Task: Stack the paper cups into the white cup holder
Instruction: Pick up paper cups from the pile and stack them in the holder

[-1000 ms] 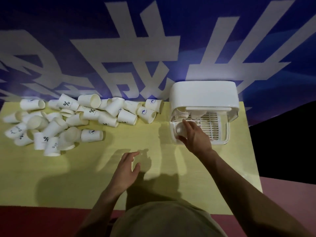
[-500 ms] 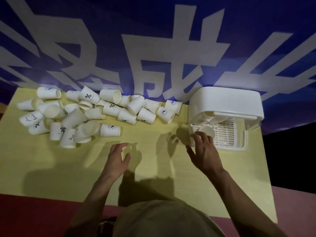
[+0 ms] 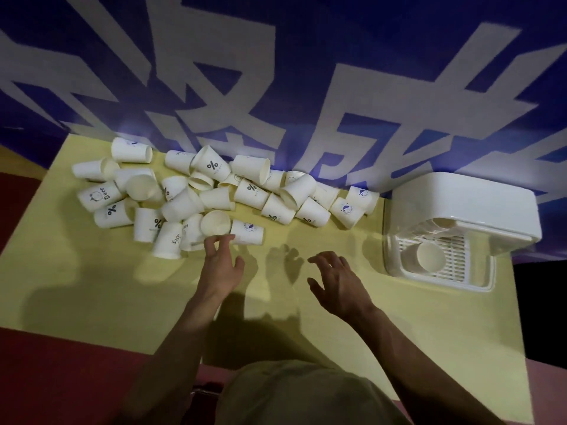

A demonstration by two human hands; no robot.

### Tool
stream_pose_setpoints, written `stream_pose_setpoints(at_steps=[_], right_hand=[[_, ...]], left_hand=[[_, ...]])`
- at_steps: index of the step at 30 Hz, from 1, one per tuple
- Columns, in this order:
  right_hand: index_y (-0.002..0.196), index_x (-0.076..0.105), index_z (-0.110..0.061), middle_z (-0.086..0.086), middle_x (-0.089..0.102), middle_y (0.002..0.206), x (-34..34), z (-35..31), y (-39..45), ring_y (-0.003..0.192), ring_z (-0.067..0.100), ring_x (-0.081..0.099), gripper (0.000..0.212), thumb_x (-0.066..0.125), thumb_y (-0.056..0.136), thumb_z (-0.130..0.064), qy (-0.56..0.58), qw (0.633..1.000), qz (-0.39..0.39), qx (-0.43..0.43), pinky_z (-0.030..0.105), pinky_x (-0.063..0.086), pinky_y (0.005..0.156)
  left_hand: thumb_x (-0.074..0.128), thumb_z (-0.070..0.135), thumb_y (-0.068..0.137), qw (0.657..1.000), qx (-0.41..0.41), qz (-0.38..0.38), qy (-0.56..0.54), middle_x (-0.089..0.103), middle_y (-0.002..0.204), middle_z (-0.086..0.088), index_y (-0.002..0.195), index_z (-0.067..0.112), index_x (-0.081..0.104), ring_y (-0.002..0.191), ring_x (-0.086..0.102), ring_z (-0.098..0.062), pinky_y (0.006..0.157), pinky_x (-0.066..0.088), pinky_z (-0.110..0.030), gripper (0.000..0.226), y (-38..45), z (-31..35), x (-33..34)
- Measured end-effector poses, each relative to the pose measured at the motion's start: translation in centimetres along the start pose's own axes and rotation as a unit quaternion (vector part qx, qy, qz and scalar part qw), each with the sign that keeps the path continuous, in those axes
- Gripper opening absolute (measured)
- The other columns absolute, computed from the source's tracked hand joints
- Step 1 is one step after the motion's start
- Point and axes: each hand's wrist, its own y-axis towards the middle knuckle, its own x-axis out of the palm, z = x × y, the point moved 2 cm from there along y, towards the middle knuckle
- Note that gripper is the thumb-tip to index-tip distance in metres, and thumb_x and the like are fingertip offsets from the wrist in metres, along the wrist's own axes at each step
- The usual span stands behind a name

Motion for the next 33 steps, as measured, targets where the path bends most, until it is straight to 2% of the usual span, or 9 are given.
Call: stream_pose_setpoints(at_steps=[4,7,12,15,20,24,27,30,33], right_hand=[[0.139,0.052,-0.016,0.01,0.051,0.14,0.6,-3.0,4.5,0.114,0.033,0.053,0.051,0.066,0.093,-0.033,-0.005,1.0,-0.024,-0.018,0.043,0.053,0.086],[0.14,0.051,-0.013,0.013,0.049,0.14,1.5,-5.1,7.9,0.114,0.036,0.051,0.056,0.07,0.09,-0.031,-0.026,0.998,-0.041,-0.037,0.045,0.053,0.082],[0.146,0.043,-0.01,0.018,0.042,0.144,2.7,-8.2,12.8,0.122,0.039,0.046,0.069,0.074,0.087,-0.029,-0.07,0.994,-0.067,-0.058,0.05,0.054,0.088],[0.152,0.033,-0.012,0.018,0.036,0.149,3.6,-9.5,14.9,0.128,0.037,0.044,0.078,0.075,0.088,-0.03,-0.094,0.991,-0.08,-0.056,0.048,0.052,0.093],[0.157,0.019,-0.017,0.015,0.032,0.154,5.3,-10.3,17.2,0.133,0.034,0.044,0.086,0.072,0.091,-0.035,-0.108,0.988,-0.106,-0.04,0.045,0.049,0.102],[0.16,0.011,-0.019,0.016,0.034,0.154,6.4,-10.0,17.8,0.137,0.035,0.041,0.086,0.066,0.095,-0.036,-0.141,0.981,-0.128,-0.035,0.046,0.046,0.106],[0.161,0.005,-0.019,0.014,0.042,0.15,6.7,-9.6,17.5,0.134,0.032,0.046,0.095,0.07,0.093,-0.037,-0.146,0.978,-0.148,-0.02,0.046,0.048,0.103],[0.161,0.0,-0.024,0.014,0.046,0.145,6.5,-8.3,15.8,0.124,0.032,0.054,0.109,0.078,0.086,-0.04,-0.095,0.981,-0.168,-0.001,0.045,0.052,0.093],[0.16,-0.001,-0.028,0.012,0.045,0.142,5.6,-5.9,12.7,0.112,0.032,0.059,0.106,0.075,0.087,-0.041,-0.062,0.984,-0.165,0.024,0.043,0.054,0.082]], left_hand=[[0.074,0.017,0.085,0.996,0.035,0.068,0.038,0.025,0.146,-0.007,0.144,0.017,0.038,0.102,0.066,-0.033,0.079,0.06,-0.049,0.07,1.7,-0.6,-2.4],[0.076,0.024,0.084,0.994,0.036,0.067,0.076,0.026,0.152,-0.008,0.148,0.017,0.034,0.116,0.06,-0.036,0.081,0.058,-0.053,0.077,3.8,-0.6,-3.5],[0.07,0.038,0.089,0.992,0.017,-0.005,0.122,0.027,0.158,-0.007,0.153,0.022,0.026,0.117,0.06,-0.04,0.087,0.052,-0.051,0.079,6.3,-0.5,-3.4],[0.065,0.041,0.091,0.992,0.028,-0.018,0.121,0.034,0.154,-0.007,0.151,0.021,0.03,0.112,0.062,-0.039,0.086,0.051,-0.047,0.072,6.8,-0.8,-3.1],[0.052,0.06,0.086,0.99,0.075,0.029,0.114,0.052,0.133,-0.008,0.141,0.017,0.048,0.095,0.066,-0.034,0.068,0.053,-0.038,0.07,6.3,-1.2,-3.4],[0.066,0.057,0.086,0.989,0.096,0.036,0.109,0.054,0.128,-0.01,0.14,0.015,0.049,0.099,0.065,-0.034,0.067,0.054,-0.039,0.071,5.0,-1.0,-3.6],[0.069,0.057,0.086,0.994,0.081,0.003,0.067,0.05,0.133,-0.006,0.144,0.02,0.043,0.107,0.063,-0.029,0.073,0.056,-0.039,0.074,3.9,-0.5,-3.6],[0.071,0.056,0.085,0.994,0.087,-0.001,0.073,0.049,0.134,-0.006,0.145,0.019,0.042,0.105,0.064,-0.029,0.07,0.059,-0.039,0.076,2.9,-0.3,-3.1],[0.072,0.056,0.085,0.99,0.103,0.003,0.091,0.05,0.129,-0.007,0.143,0.018,0.044,0.101,0.064,-0.029,0.067,0.06,-0.042,0.075,2.0,0.4,-2.1]])
